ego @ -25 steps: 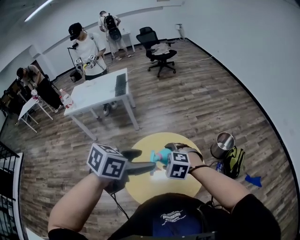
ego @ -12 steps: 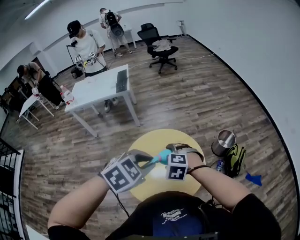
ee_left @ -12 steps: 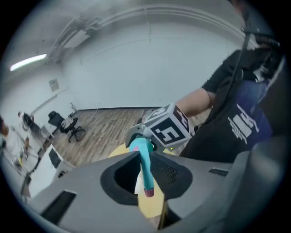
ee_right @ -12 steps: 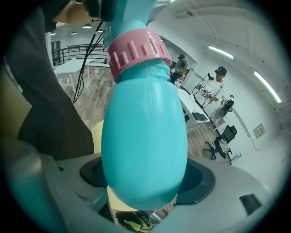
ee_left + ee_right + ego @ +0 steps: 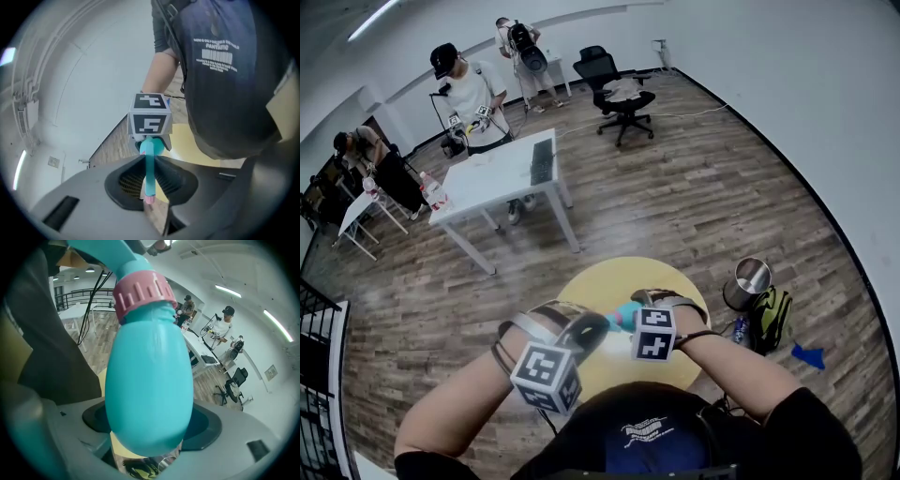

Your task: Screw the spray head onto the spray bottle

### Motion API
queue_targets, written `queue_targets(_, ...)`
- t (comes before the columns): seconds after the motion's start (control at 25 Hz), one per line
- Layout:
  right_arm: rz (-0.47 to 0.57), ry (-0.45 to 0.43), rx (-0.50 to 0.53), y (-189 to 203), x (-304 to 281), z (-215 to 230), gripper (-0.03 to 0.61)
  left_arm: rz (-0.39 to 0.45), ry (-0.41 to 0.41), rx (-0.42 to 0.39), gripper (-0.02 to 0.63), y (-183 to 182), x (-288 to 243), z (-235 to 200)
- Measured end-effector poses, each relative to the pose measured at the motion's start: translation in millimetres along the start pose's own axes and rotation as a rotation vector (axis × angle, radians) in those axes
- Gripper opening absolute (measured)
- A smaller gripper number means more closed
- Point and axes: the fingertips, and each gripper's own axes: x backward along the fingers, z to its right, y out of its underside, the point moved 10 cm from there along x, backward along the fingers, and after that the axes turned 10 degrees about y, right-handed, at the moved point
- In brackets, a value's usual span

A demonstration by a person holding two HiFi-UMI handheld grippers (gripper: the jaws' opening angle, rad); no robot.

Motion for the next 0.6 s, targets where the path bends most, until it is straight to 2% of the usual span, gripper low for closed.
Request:
queue_targets(0.04, 0.004, 0.002, 0.005, -0.7, 1.4, -0.4, 0.419, 0.023, 0.009, 0.029, 0.077, -0.6, 3.8, -3.4)
queue_targets(0.12, 0.011, 0.010, 0.018, -2.8, 3.5, -0.6, 0.419, 0.025, 0.013, 0.029, 0.077, 0.6, 8.3, -6.2)
queue_targets(0.24, 0.023, 0.014, 0.032, -6.6, 5.1, -1.0, 0.419, -0.014, 0.002, -0.069, 0.077, 2.4, 9.0, -2.0)
queue_targets(0.44, 0.038, -0.002, 0.058, -8.1, 4.2, -5.7, 0.419, -0.062, -0.048, -0.356, 0.077, -7.5, 10.8, 10.9)
queue_targets(0.52, 0.058, -0.030, 0.051, -8.0, 2.9, -6.1, 0.419, -0.089, -0.076, -0.523, 0.077, -13.2, 16.3, 16.0)
queue_targets(0.6, 0.089, -0.075, 0.030, -7.4, 2.4, -6.6, 0.419, -0.153, -0.104, -0.715, 0.078, -10.6, 16.0, 25.8)
